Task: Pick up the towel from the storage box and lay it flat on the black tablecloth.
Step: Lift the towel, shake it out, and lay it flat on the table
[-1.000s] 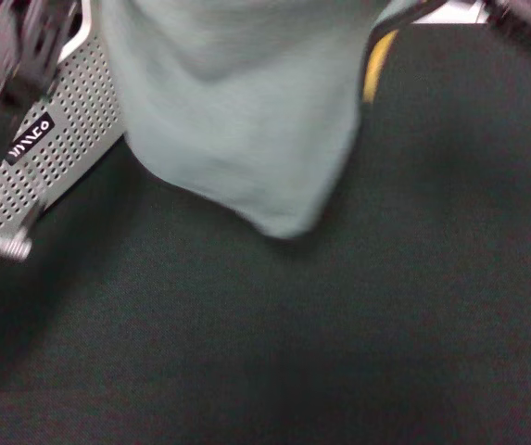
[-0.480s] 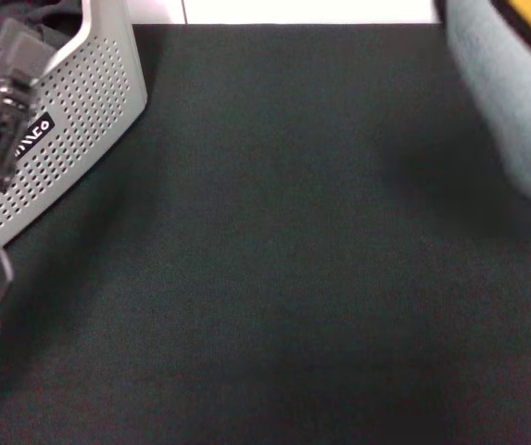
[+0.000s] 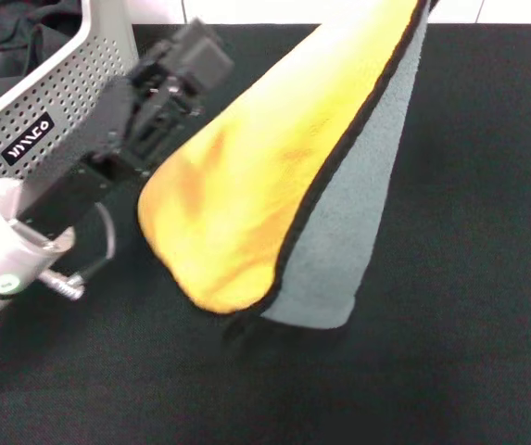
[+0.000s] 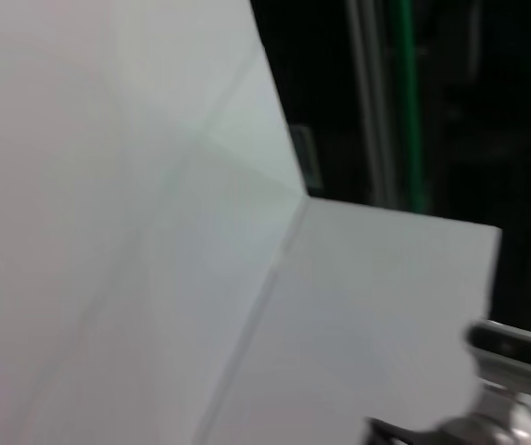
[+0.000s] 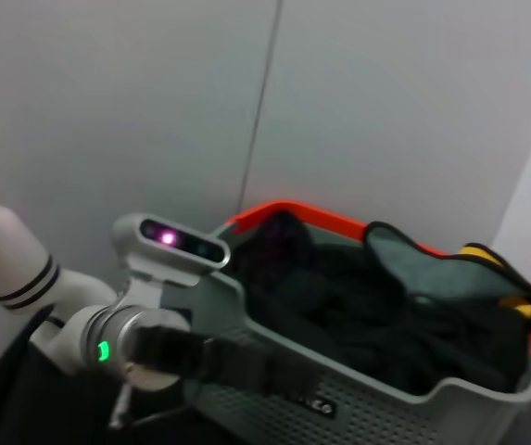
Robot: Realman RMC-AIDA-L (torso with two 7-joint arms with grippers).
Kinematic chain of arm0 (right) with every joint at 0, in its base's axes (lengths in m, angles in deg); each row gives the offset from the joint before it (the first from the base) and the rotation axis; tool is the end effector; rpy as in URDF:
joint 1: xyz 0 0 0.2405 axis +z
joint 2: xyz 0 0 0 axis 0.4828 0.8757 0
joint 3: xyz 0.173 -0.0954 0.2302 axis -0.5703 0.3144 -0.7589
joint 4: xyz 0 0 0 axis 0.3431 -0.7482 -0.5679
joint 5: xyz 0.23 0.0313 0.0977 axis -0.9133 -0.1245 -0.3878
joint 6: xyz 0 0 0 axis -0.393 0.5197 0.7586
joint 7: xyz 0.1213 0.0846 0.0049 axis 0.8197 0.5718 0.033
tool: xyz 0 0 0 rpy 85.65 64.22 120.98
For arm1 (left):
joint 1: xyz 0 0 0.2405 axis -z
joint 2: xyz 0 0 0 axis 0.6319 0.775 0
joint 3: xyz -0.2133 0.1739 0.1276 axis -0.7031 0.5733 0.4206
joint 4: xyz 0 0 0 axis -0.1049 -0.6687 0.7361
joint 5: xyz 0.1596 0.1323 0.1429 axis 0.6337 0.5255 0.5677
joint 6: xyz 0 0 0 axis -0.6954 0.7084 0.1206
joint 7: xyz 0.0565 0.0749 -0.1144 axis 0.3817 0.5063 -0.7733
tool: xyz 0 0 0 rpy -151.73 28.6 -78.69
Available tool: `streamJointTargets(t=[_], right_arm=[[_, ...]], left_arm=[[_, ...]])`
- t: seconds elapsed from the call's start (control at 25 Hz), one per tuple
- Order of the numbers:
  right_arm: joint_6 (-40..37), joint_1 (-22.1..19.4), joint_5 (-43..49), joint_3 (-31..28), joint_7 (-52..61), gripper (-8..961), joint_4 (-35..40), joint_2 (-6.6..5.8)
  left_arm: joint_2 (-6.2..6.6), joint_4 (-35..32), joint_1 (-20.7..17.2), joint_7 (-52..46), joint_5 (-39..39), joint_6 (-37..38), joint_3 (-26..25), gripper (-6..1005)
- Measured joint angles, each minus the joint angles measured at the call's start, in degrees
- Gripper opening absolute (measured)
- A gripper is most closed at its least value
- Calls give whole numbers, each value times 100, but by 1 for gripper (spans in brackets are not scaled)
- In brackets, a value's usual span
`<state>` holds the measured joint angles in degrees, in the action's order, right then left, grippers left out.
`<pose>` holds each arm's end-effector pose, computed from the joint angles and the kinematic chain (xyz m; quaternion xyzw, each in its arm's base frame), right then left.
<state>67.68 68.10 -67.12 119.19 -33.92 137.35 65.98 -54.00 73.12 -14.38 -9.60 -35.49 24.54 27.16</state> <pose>0.0424 0.3770 0.1524 -0.9771 -0.0813 0.1652 0.1068 -0.2852 0.3078 -0.0430 -0.7350 -0.1875 -0.6422 0.1105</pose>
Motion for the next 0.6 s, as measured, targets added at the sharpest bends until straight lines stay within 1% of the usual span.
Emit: streamJointTargets(t=[0.12, 0.16, 0.2, 0.28, 0.36, 0.48, 0.6], right_arm=[[-107, -6, 311, -80, -116, 11, -42, 237], [-200, 2, 509, -116, -144, 11, -46, 362], [-242, 10, 584, -130, -145, 11, -46, 416], [-431, 54, 894, -174, -139, 11, -46, 596], [-612, 95, 1143, -183, -127, 12, -48, 727], [-739, 165, 1315, -156, -123, 12, -82, 838], [-810, 282, 1361, -96, -123, 12, -207, 873]], left_arm=[[-26, -43, 199, -189, 264, 20, 1, 427], [-34, -70, 223, -241, 323, 24, 0, 427], [-46, -108, 225, -262, 352, 25, 0, 427], [-75, -162, 209, -251, 386, 27, 0, 427], [-98, -193, 191, -193, 397, 28, 1, 428], [-120, -227, 206, -96, 400, 18, 8, 428], [-140, -202, 280, 219, 402, -92, 9, 428]])
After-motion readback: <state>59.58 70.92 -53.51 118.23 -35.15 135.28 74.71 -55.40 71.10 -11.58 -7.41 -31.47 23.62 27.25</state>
